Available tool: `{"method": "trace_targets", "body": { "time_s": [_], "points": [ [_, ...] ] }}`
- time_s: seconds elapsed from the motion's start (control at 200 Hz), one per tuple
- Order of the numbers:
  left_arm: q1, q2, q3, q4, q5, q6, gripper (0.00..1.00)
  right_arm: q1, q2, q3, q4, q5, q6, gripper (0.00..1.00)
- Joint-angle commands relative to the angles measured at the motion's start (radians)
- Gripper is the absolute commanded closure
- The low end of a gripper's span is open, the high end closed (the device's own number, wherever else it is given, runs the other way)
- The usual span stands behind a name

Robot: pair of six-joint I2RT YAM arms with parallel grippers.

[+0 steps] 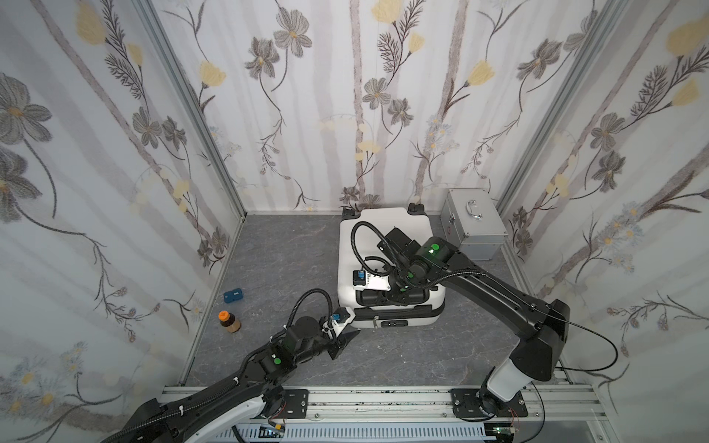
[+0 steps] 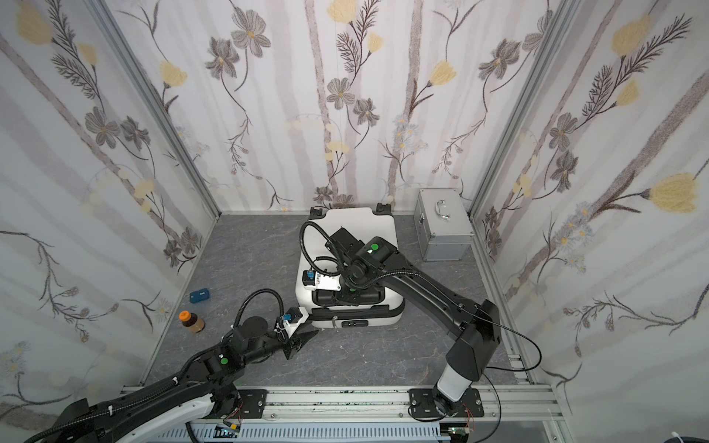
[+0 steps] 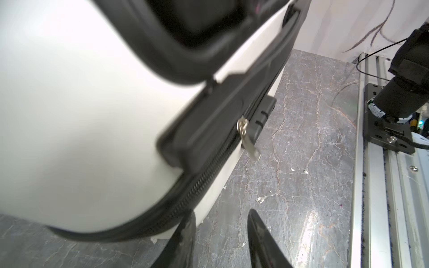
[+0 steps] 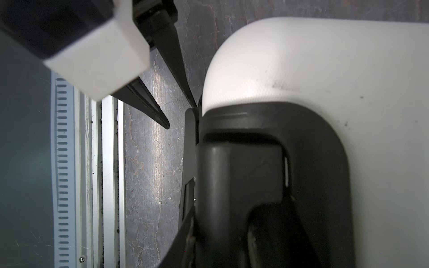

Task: Open the suitcase zippers
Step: Pick up the suitcase from the center of the board, then unzip the zipper on the suitcase.

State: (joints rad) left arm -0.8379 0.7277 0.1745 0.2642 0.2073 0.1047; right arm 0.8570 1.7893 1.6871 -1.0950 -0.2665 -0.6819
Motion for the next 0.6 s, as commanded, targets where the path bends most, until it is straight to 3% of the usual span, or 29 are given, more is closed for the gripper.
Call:
{"method": "trace_targets", "body": {
  "time_s": [0.0, 0.125, 0.595],
  "points": [
    [0.001, 0.009, -0.026, 0.122, 0.000, -0.094, 0.61, -0.026, -0.048, 0.036, 0.203, -0.101, 0.022, 1.00],
    [0.000, 0.033, -0.049, 0.252, -0.019, -0.186, 0.61, -0.050, -0.056, 0.038, 0.262, -0.146, 0.051, 1.00],
    [0.001, 0.184, -0.026, 0.496, -0.003, -0.347, 0.53, -0.058, -0.039, 0.037, 0.391, -0.191, 0.134, 1.00]
  ]
}}
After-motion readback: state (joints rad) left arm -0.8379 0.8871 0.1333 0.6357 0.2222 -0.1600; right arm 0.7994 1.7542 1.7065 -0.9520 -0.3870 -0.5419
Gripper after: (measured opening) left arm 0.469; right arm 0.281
